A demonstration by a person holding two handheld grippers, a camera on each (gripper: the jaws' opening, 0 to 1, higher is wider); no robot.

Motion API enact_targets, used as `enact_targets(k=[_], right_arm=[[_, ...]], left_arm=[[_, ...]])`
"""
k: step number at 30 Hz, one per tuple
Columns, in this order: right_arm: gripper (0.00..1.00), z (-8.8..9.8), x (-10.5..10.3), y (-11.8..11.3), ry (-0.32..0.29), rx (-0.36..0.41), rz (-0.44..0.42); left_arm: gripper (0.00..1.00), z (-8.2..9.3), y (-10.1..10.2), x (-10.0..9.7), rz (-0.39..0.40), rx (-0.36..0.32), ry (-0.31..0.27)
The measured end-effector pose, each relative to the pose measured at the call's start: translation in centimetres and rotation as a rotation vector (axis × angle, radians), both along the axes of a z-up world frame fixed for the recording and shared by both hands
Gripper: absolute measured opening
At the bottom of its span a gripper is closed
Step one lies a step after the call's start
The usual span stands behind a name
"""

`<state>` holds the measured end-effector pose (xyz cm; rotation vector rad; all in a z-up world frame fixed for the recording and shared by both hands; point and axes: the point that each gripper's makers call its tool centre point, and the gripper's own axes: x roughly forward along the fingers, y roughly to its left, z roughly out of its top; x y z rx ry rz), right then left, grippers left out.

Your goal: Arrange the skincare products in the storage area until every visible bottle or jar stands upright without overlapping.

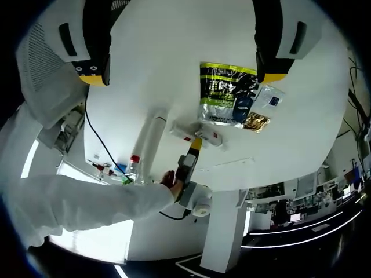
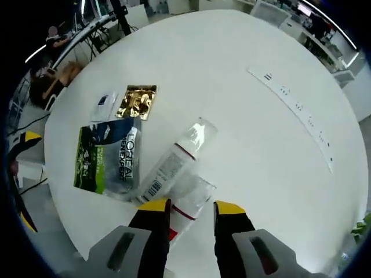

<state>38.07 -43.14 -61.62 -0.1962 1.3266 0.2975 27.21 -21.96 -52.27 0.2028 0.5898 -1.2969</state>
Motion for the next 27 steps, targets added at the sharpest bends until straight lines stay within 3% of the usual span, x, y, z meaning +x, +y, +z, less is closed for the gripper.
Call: enact_targets(k=[9,19,22,27], right_arm=[[0.18,-0.9,-0.5,-0.8,0.027,-0.045,-0.001],[0.15,-0.9,-0.7,-0.8,0.037,-0.048,-0.032],[0.14,-0.9,-1.0,-1.0,0.069,-0.038,-0.058],[0.13,0.0,-1.6,-0.9,0.06,-0.023,-0.078]], left_arm=[[0.99,-0.3,0.1,-0.1,-0.007,0.01,0.008],[0.99,-0.3,-0.1,-0.1,-0.013,0.01,0.011],[0.99,-0.4,-0.1,-0.2,-0.016,0.011,0.015],[0.99,-0.3,-0.2,-0.3,-0.016,0.002,0.02]])
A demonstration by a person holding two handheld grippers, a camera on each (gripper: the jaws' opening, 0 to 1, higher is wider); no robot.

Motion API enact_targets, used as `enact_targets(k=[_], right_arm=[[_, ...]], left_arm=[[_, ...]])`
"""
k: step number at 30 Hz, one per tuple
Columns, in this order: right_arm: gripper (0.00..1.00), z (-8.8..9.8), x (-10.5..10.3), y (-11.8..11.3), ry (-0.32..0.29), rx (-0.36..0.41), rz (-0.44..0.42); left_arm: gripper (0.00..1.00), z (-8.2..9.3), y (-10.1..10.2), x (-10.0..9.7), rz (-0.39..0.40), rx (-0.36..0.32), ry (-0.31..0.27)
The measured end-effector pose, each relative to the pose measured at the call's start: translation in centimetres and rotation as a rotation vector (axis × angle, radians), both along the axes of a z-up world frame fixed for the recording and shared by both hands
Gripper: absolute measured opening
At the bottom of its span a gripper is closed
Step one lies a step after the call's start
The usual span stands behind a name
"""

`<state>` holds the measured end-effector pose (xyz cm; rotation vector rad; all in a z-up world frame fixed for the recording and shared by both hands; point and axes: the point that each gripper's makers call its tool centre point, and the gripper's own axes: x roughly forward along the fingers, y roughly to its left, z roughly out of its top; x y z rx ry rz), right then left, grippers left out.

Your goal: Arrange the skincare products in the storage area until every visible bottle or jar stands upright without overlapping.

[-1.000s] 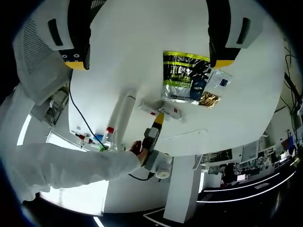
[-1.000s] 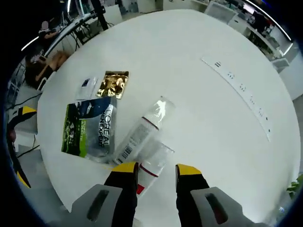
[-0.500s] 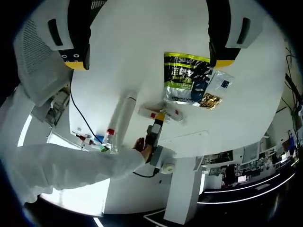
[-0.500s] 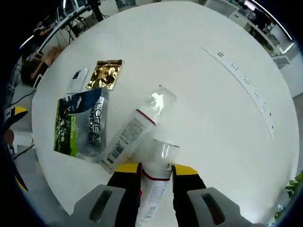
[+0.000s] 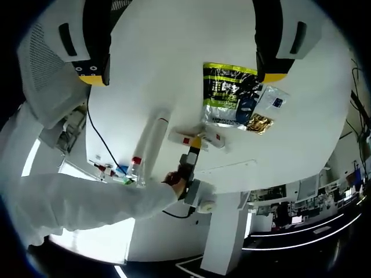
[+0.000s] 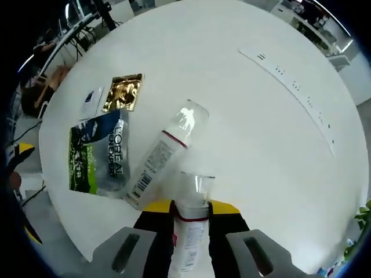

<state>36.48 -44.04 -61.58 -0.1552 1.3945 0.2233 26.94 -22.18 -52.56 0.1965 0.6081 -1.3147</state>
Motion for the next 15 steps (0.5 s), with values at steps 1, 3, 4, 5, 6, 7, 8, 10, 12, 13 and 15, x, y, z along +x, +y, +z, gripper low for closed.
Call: enact_targets(k=[1,3,4,5,6,7,8,10,12,13,15], right_arm=[[0.13,0.4,-0.1,0.1,-0.007,0.003,-0.001],[0.13,1.2,-0.2,0.2,-0.021,0.009,-0.003],[0.13,1.2,0.0,0.3,-0.03,0.012,-0.004],[0.13,1.3,0.3,0.4,-0.043,0.015,-0.004],[0.13,1.7,0.1,0.5,-0.05,0.019,-0.006],[0.13,2.2,0.0,0.6,-0.061,0.024,-0.008],[0.13,2.6,0.2,0.5,-0.075,0.026,-0.004],[0.13,3.2,0.5,0.4,-0.097,0.03,-0.006],[0.13,3.9,0.9,0.4,-0.129,0.04,-0.005],[0.13,4.3,1.0,0.3,-0.143,0.038,-0.003],[0.13,5.3,1.2,0.3,-0.179,0.053,-0.007]], left_arm=[[0.99,0.0,-0.1,-0.1,-0.002,-0.002,0.003],[0.99,-0.1,-0.1,-0.2,-0.008,0.001,0.004],[0.99,-0.1,-0.1,-0.3,-0.01,0.002,0.005],[0.99,-0.1,-0.2,-0.4,-0.014,0.003,0.009],[0.99,-0.1,-0.2,-0.4,-0.013,0.003,0.011],[0.99,-0.1,-0.2,-0.5,-0.013,0.004,0.012],[0.99,-0.1,-0.2,-0.5,-0.012,0.004,0.012],[0.99,-0.1,-0.2,-0.5,-0.006,0.0,0.015],[0.99,0.1,-0.3,-0.5,-0.001,-0.008,0.016],[0.99,0.2,-0.4,-0.5,-0.004,-0.01,0.015],[0.99,0.4,-0.6,-0.7,-0.01,-0.02,0.021]])
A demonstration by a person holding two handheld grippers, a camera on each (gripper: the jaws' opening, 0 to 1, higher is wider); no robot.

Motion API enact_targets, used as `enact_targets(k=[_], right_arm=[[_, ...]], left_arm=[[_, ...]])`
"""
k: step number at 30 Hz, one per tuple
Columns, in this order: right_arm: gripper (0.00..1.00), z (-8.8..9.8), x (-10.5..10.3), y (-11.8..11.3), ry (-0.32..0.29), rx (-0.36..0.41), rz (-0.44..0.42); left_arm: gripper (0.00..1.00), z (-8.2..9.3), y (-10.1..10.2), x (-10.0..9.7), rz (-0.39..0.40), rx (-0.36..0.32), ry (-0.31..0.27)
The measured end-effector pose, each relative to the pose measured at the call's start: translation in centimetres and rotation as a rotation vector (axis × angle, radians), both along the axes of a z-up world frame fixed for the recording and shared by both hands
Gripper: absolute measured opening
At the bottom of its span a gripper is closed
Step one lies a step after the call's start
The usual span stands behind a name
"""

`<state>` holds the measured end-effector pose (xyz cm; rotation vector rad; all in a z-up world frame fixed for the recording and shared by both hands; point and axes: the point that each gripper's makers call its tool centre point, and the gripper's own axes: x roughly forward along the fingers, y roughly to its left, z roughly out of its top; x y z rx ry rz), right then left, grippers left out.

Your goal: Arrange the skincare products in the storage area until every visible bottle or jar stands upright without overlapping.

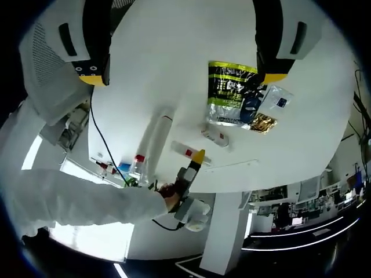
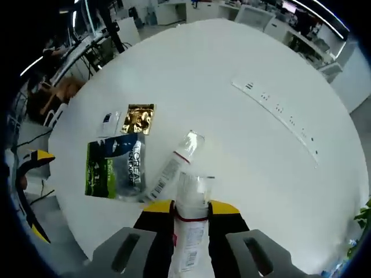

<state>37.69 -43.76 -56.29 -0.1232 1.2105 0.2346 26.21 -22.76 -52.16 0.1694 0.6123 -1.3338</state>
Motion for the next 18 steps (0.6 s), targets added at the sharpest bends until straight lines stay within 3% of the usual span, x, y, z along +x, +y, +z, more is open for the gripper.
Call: enact_targets(k=[3,8,12,18], right_arm=[[0.13,1.9,0.4,0.3,-0.065,0.035,-0.007],[0.13,6.2,1.4,0.2,-0.228,0.107,-0.028],[0.13,8.6,1.2,0.4,-0.298,0.154,-0.062],[0.13,13.4,1.1,1.4,-0.465,0.287,-0.084]], left_arm=[[0.99,0.3,-0.3,-0.3,-0.007,-0.014,0.003],[0.99,1.1,-0.6,-0.3,-0.005,-0.04,0.004],[0.99,1.7,-0.9,-0.4,-0.008,-0.048,-0.008],[0.96,2.8,-1.4,-0.8,-0.015,-0.078,-0.028]])
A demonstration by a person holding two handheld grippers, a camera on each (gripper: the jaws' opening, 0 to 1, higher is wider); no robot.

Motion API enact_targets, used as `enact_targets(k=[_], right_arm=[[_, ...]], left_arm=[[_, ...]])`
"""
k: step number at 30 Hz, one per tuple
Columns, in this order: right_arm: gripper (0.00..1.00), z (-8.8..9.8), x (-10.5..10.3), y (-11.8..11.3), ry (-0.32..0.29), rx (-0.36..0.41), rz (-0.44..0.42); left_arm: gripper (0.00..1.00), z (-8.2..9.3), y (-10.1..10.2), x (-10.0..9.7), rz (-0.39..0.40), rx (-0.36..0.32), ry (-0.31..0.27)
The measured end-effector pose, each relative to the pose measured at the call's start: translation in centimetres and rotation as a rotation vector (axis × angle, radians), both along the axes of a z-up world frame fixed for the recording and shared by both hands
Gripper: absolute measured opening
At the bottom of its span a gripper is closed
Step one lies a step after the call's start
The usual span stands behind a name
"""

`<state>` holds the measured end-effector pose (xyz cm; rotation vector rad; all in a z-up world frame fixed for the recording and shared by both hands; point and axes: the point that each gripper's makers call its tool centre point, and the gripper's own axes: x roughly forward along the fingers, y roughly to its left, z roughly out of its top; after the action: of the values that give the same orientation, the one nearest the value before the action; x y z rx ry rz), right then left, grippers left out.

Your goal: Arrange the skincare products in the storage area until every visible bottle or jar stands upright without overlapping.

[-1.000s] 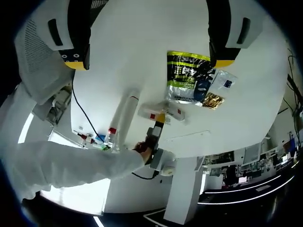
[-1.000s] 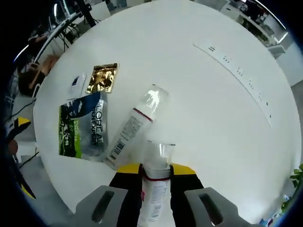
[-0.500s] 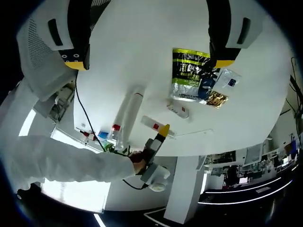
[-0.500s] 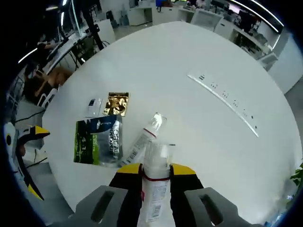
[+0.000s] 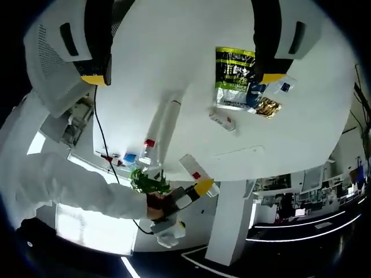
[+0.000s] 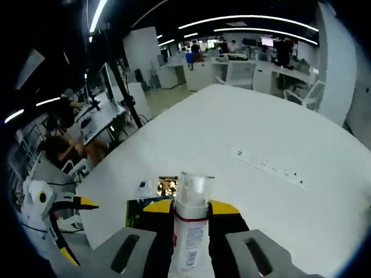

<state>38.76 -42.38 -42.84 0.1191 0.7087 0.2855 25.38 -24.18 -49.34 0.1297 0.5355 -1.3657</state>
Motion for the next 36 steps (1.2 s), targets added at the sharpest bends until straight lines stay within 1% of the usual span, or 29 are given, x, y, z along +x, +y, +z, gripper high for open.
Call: enact_targets(k=[1,5,6,9,12,18,20,24,25,26,29,32,35,36], right_arm=[[0.13,1.0,0.0,0.2,-0.034,0.016,-0.001],[0.13,3.7,-0.9,1.4,-0.104,0.052,0.027],[0.13,4.6,-1.3,2.0,-0.137,0.06,0.04],[0.13,5.8,-2.3,3.4,-0.175,0.081,0.069],[0.13,6.7,-3.4,4.9,-0.207,0.09,0.11],[0.13,7.1,-5.4,7.1,-0.233,0.115,0.157],[0.13,7.2,-6.0,7.6,-0.231,0.134,0.169],[0.13,6.8,-7.3,8.5,-0.236,0.14,0.181],[0.13,6.8,-7.2,8.2,-0.238,0.148,0.188],[0.13,6.7,-7.4,8.4,-0.238,0.152,0.194],[0.13,6.3,-8.5,9.0,-0.237,0.155,0.205],[0.13,5.7,-9.3,9.5,-0.233,0.161,0.209],[0.13,4.7,-10.3,10.0,-0.22,0.165,0.214],[0.13,4.1,-10.6,10.1,-0.207,0.169,0.214]], left_arm=[[0.97,0.2,-0.1,-0.1,0.0,-0.004,0.002],[0.93,0.8,-0.5,-0.4,-0.01,-0.01,-0.015],[0.93,1.0,-0.6,-0.4,-0.012,-0.018,-0.022],[0.91,1.6,-1.0,-0.8,-0.022,-0.038,-0.019],[0.89,2.2,-1.5,-1.1,-0.027,-0.061,-0.021],[0.85,2.9,-2.1,-1.5,-0.037,-0.087,-0.02],[0.84,3.1,-2.3,-1.6,-0.034,-0.098,-0.02],[0.81,3.5,-2.8,-2.0,-0.044,-0.106,-0.032],[0.8,3.7,-2.9,-2.0,-0.044,-0.112,-0.036],[0.78,3.7,-3.0,-2.1,-0.047,-0.116,-0.037],[0.78,3.9,-3.5,-2.5,-0.057,-0.12,-0.047],[0.75,3.9,-3.8,-3.0,-0.074,-0.114,-0.051],[0.75,4.1,-4.3,-3.4,-0.082,-0.128,-0.065],[0.73,4.3,-4.6,-3.5,-0.086,-0.139,-0.072]])
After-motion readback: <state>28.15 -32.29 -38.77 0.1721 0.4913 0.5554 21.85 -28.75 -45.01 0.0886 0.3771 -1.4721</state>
